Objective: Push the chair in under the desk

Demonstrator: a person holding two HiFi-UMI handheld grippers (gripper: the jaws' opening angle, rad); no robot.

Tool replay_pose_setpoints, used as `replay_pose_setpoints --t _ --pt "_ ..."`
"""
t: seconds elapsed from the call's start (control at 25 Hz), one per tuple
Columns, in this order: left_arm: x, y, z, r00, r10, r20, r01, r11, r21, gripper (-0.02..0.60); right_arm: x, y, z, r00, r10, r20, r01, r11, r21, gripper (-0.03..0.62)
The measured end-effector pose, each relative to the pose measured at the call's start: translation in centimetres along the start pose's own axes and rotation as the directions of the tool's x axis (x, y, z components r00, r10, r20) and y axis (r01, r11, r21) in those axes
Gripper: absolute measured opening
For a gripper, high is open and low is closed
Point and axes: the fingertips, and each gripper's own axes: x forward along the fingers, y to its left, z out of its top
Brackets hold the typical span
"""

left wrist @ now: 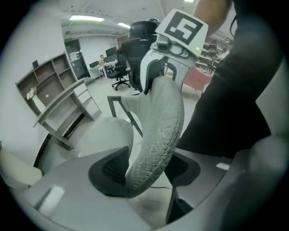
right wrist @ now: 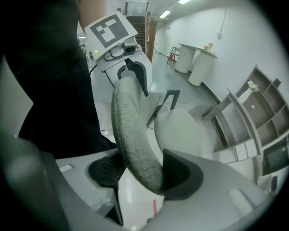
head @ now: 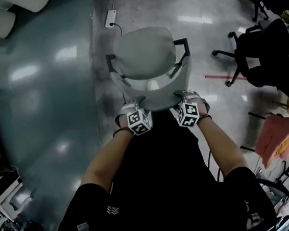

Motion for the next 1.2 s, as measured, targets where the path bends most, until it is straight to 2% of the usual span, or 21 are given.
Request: replay_pose_setpoints --t 0.08,0.32,0.72,1.0,1.2 --pt "0.4 0.1 -0.4 0.999 -0.017 -0.029 0.018 1.0 0.015 0.218 0.3 -0.5 0.2 1.0 -0.015 -0.019 0.015 1.0 0.019 0.219" --pt "0.9 1.3 -0.5 0.992 -0.103 -0.075 0.099 0.994 -0.047 0.227 0.5 -1.5 0.4 0.998 -0.053 -0.034 0.056 0.996 0.075 0.212" --pt "1.2 8.3 -2.1 0.986 -0.112 -0.126 0.108 0.993 -0.04 0.236 2.0 -6.3 3.4 0.998 -0.051 -0.025 0.054 0.982 0.178 0.208" --pt "2.4 13.6 -0.2 0.985 -0.12 -0.127 0.118 0.993 -0.029 0.235 2.2 -11.9 3.1 0.999 -0.043 -0.027 0.047 0.982 0.182 0.206" --pt "2.3 17.4 1.2 0.981 -0.142 -0.131 0.138 0.99 -0.04 0.235 1.7 -15.9 3.8 0.999 -0.034 0.01 0.032 0.989 0.147 0.204"
